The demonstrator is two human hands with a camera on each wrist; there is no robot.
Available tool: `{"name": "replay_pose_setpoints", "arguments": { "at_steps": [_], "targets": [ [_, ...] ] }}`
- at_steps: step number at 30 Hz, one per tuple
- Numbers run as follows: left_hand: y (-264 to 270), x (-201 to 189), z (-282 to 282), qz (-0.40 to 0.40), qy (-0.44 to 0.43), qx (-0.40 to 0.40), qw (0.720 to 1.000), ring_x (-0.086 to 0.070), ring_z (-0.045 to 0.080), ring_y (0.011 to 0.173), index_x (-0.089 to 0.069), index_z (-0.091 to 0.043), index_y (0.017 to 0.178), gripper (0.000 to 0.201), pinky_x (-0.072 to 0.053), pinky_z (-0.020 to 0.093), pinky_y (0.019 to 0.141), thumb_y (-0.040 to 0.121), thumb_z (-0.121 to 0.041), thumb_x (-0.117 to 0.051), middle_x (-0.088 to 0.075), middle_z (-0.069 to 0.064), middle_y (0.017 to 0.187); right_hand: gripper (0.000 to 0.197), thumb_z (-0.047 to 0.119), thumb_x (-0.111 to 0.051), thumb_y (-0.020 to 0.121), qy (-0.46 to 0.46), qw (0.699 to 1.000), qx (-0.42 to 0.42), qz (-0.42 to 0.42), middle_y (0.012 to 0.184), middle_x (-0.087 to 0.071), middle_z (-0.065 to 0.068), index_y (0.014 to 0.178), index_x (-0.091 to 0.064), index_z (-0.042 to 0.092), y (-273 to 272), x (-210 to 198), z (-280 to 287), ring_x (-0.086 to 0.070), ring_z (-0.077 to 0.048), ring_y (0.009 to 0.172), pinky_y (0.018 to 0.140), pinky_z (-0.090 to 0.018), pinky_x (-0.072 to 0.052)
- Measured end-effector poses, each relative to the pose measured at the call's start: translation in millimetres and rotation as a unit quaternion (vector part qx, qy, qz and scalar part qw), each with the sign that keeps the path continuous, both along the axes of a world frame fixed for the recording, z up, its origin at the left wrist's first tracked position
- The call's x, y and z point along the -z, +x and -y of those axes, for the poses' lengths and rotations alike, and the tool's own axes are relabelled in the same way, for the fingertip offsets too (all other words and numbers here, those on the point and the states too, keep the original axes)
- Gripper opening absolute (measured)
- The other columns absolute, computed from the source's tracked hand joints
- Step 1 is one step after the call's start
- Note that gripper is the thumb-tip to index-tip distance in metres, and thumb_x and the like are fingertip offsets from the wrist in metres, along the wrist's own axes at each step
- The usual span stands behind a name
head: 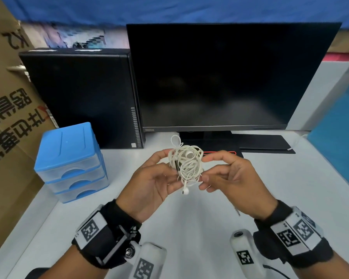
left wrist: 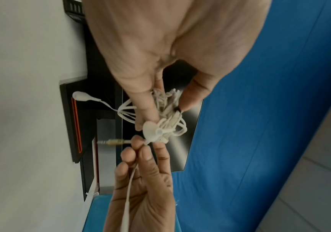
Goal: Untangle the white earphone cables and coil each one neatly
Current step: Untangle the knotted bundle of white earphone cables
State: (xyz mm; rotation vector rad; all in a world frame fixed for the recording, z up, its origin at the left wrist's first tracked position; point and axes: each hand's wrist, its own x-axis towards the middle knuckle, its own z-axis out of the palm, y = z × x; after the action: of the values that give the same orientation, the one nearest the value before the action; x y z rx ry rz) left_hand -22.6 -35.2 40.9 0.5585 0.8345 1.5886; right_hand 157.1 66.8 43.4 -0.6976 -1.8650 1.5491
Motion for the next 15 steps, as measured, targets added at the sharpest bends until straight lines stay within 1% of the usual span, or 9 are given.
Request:
{"name": "replay_pose_setpoints", "arguments": {
  "at_steps": [3, 5, 7, 9, 12, 14, 15],
  "targets": [
    [1.4, 0.0, 0.6, -0.050, 0.019, 0.002, 0.999, -0.072, 0.028, 0.087, -0.054, -0.010, 0.127, 0.053, -0.059, 0.031, 0.071, 0.077, 0.006, -0.062, -0.069, 0.019, 0.109, 0.035, -0.007, -0.066, 0.086, -0.004, 1.000, -0.010, -0.008, 0.079, -0.076, -0.013, 0.112, -0.058, 0.014, -1.3, -2.7, 4.6, -0.073, -0.029, 0.069, 0.062, -0.030, -0.055],
    [3.1, 1.2, 0.5, -0.096, 0.022, -0.006, 0.995, -0.072, 0.027, 0.091, -0.051, -0.019, 0.130, 0.056, -0.059, 0.031, 0.072, 0.081, 0.003, -0.067, -0.071, 0.016, 0.113, 0.041, -0.007, -0.066, 0.086, 0.010, 1.000, -0.008, -0.011, 0.079, -0.076, -0.013, 0.117, -0.057, 0.019, -0.9, -4.2, 6.7, -0.073, -0.029, 0.069, 0.062, -0.029, -0.055],
    [5.4, 1.6, 0.8, -0.147, 0.023, -0.011, 0.989, -0.071, 0.028, 0.097, -0.050, -0.029, 0.130, 0.054, -0.059, 0.033, 0.076, 0.084, -0.005, -0.063, -0.072, 0.013, 0.116, 0.051, -0.007, -0.065, 0.086, 0.026, 1.000, -0.009, -0.010, 0.078, -0.076, -0.012, 0.122, -0.055, 0.027, 0.4, -5.4, 7.6, -0.073, -0.027, 0.069, 0.063, -0.029, -0.056],
    [6.9, 3.4, 0.7, -0.184, 0.015, -0.020, 0.983, -0.071, 0.028, 0.099, -0.054, -0.030, 0.127, 0.046, -0.059, 0.032, 0.074, 0.089, -0.006, -0.060, -0.072, 0.011, 0.114, 0.055, -0.008, -0.065, 0.086, 0.034, 0.999, -0.015, -0.009, 0.078, -0.076, -0.012, 0.124, -0.053, 0.031, 1.4, -6.9, 8.6, -0.073, -0.025, 0.070, 0.064, -0.030, -0.056],
    [7.9, 5.7, 0.3, -0.222, 0.002, -0.027, 0.975, -0.072, 0.031, 0.097, -0.064, -0.027, 0.117, 0.033, -0.056, 0.030, 0.070, 0.092, -0.007, -0.060, -0.073, 0.013, 0.111, 0.048, -0.006, -0.064, 0.088, 0.047, 0.998, -0.029, -0.004, 0.079, -0.076, -0.012, 0.124, -0.055, 0.024, 1.6, -7.6, 8.8, -0.073, -0.026, 0.072, 0.066, -0.033, -0.056],
    [7.5, 6.2, 0.0, -0.237, -0.001, -0.023, 0.971, -0.071, 0.034, 0.095, -0.067, -0.027, 0.112, 0.029, -0.056, 0.030, 0.069, 0.090, -0.008, -0.062, -0.073, 0.014, 0.109, 0.037, -0.006, -0.060, 0.090, 0.040, 0.999, -0.032, -0.007, 0.079, -0.076, -0.013, 0.120, -0.059, 0.015, 1.5, -8.6, 8.3, -0.072, -0.027, 0.072, 0.065, -0.033, -0.056],
    [6.8, 6.8, -0.3, -0.243, -0.002, -0.022, 0.970, -0.071, 0.033, 0.092, -0.068, -0.026, 0.111, 0.029, -0.056, 0.031, 0.068, 0.090, -0.007, -0.062, -0.073, 0.015, 0.107, 0.030, -0.004, -0.059, 0.092, 0.031, 0.999, -0.028, -0.010, 0.078, -0.076, -0.015, 0.118, -0.060, 0.012, 1.6, -8.8, 7.6, -0.072, -0.027, 0.071, 0.064, -0.033, -0.056]
  ]
}}
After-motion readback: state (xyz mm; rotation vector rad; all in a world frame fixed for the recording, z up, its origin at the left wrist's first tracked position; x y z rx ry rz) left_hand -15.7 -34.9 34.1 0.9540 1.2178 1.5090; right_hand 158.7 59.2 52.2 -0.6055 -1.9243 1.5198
